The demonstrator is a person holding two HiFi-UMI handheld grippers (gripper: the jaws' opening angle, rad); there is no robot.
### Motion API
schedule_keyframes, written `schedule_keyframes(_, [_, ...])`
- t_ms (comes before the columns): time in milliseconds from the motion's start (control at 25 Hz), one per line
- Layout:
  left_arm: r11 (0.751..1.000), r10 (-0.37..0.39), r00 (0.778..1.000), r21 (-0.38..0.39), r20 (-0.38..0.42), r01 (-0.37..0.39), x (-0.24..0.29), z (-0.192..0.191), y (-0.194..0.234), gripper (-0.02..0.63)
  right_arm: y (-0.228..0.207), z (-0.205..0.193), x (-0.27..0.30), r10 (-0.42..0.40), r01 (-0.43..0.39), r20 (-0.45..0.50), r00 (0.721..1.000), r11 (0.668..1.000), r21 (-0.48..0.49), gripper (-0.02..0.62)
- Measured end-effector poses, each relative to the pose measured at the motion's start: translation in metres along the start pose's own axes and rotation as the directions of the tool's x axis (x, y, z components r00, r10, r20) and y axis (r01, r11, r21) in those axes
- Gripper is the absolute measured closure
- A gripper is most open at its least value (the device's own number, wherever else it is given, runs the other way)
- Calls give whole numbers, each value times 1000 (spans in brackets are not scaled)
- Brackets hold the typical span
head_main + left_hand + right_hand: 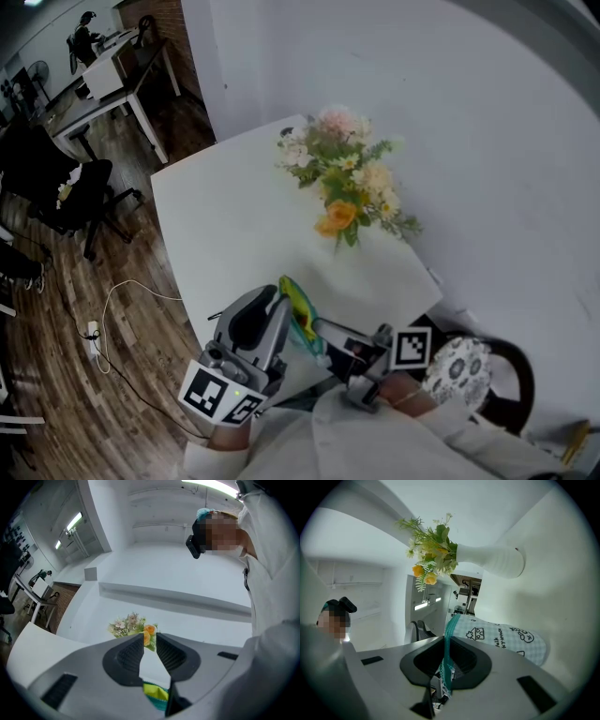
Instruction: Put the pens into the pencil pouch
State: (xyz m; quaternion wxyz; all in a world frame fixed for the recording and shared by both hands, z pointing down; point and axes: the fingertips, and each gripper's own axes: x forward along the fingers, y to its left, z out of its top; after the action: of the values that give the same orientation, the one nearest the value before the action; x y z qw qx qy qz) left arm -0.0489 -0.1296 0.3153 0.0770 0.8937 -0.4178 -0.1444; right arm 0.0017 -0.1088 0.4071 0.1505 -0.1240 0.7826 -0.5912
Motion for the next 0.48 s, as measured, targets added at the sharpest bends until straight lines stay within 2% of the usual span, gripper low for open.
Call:
schedule_keyframes(120, [999,12,998,51,-58,-9,-2,-8,6,540,-1,2,-1,-9,9,1,1000,1000,-14,555])
schedule_keyframes(200, [992,27,991,125,-129,-10,-3,-15,10,540,0,5,-1,-19,19,3,1000,999,-38,555])
schedule_keyframes(360, [950,77,954,312,-290,18,-3,-35,18,540,-4,10,-1,-27,27,-1,1000,998,-59,555])
schedule_keyframes(480, [924,119,919,380,-375,36,-10,-48,32,540,-3,10,2,-16,16,-6,1000,998,-55,555])
